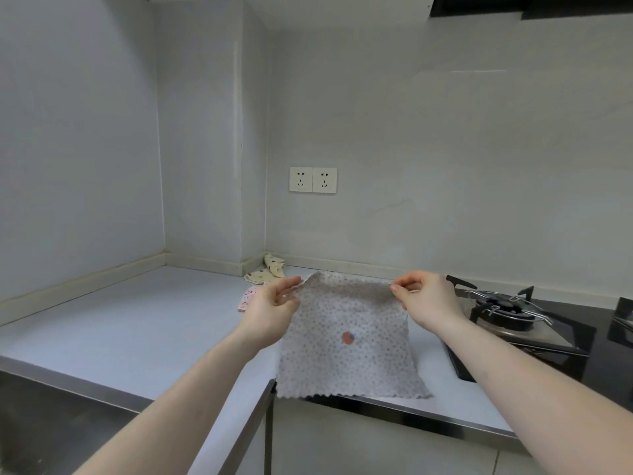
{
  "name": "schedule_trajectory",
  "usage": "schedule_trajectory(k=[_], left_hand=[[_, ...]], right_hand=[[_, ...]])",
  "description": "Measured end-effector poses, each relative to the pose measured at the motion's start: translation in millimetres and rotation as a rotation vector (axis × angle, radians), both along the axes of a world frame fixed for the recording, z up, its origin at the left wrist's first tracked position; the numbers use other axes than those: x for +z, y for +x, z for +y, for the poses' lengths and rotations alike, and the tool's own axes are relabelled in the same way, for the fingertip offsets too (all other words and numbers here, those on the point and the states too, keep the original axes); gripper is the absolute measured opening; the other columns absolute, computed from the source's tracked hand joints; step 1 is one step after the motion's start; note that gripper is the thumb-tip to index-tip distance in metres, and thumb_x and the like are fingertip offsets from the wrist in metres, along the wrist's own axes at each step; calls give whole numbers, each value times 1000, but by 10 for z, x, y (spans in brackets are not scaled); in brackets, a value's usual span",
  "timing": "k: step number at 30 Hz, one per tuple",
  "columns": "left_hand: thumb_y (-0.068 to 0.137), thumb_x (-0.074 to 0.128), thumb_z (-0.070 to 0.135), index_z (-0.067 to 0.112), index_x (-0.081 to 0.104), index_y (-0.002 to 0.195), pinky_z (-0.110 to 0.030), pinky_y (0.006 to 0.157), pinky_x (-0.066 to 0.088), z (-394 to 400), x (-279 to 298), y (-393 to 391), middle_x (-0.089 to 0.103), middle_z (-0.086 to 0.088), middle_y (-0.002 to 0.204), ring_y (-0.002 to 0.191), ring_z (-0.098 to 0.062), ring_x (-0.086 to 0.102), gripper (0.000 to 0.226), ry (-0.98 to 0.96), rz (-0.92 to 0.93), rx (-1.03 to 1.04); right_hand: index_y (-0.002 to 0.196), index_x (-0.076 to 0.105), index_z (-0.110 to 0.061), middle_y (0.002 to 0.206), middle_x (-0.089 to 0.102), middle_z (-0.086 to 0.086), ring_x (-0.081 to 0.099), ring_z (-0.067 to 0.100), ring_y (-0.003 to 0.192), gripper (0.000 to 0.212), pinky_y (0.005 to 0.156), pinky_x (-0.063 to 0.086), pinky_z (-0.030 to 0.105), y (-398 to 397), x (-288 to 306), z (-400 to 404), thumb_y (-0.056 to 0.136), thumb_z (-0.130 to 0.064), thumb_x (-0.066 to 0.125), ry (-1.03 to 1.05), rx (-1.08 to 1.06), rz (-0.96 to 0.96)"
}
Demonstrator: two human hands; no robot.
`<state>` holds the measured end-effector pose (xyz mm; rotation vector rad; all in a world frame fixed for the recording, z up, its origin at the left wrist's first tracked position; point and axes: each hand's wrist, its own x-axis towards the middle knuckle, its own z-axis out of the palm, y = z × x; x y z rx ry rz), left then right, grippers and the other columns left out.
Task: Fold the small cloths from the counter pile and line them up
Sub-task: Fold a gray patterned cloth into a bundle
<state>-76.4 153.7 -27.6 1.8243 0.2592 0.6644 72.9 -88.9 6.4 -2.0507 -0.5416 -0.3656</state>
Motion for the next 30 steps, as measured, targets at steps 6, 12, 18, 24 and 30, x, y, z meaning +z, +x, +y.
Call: schedule_trajectory(k=[6,12,18,24,30], left_hand=[[101,56,4,25,59,140,-17,98,41,-41,-54,30,61,12,133,127,-3,53,45,20,25,-46],[97,65,24,27,78,106,-12,78,44,-14,-131,26,75,12,105,102,1,65,15,94,51,92],[91,68,31,23,80,72,-25,70,52,-44,-170,-67,76,5,75,81,-13,71,24,271,112,131],[89,68,35,17,77,64,-35,72,59,-138,-277,-143,74,-3,68,70,-18,70,32,354,218,69],[88,66,35,10,72,63,-29,59,50,-177,-377,-193,64,2,52,49,-8,54,35,375,263,59]], right_hand=[[78,72,-29,79,74,-10,71,7,81,18,78,51,21,30,-171,-31,90,-17,76,6,11,-74],[85,73,-27,86,73,-15,69,0,87,14,80,50,17,-8,-370,-221,93,-16,71,-132,67,-120],[81,69,-32,90,73,-18,69,0,89,15,88,58,31,-169,-564,-484,91,-21,68,-305,156,-79],[84,70,-34,98,71,-19,66,0,98,10,94,56,33,-326,-655,-652,89,-27,65,-365,190,-62],[80,67,-33,98,68,-21,61,-3,99,11,96,52,30,-473,-664,-704,89,-27,65,-462,224,-118]])
